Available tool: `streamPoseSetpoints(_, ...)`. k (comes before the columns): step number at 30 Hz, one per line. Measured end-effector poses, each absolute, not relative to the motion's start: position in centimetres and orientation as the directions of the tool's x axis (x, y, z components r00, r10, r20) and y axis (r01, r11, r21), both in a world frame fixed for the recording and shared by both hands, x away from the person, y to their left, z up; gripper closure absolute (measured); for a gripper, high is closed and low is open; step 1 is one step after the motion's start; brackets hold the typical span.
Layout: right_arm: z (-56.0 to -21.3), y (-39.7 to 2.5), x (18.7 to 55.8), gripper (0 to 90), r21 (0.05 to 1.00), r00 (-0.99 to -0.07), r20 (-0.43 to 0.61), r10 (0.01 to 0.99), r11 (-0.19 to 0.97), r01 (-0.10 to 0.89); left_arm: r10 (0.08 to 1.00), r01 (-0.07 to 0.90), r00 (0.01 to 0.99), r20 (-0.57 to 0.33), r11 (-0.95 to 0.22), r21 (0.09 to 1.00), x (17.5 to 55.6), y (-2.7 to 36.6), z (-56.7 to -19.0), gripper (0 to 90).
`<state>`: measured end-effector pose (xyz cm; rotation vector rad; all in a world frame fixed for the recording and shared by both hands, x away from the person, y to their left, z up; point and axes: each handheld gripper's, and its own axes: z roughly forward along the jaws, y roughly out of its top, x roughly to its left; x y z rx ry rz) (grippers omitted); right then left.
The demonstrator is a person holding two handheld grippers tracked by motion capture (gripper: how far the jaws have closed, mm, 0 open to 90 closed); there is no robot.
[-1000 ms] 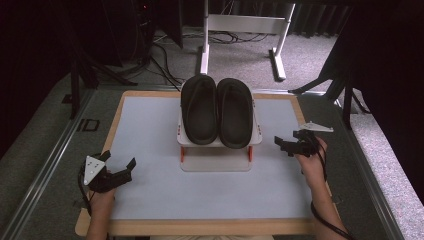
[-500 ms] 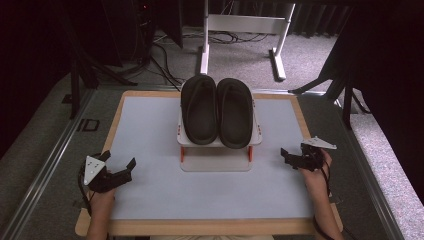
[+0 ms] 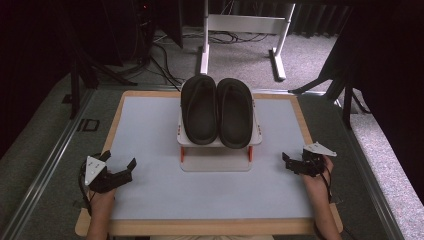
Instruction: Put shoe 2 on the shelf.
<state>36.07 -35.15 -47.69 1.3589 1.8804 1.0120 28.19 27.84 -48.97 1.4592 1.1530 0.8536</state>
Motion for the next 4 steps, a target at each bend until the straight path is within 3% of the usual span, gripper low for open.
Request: streamPoseSetpoints(4,-47.71,-35.20,36.08,10.5,0.846,-0.299,-0.023,0.954,0.178,0.502,0.956,0.214,0.283,-0.070,0.008,0.977,28.18,27.88,-48.98,1.2)
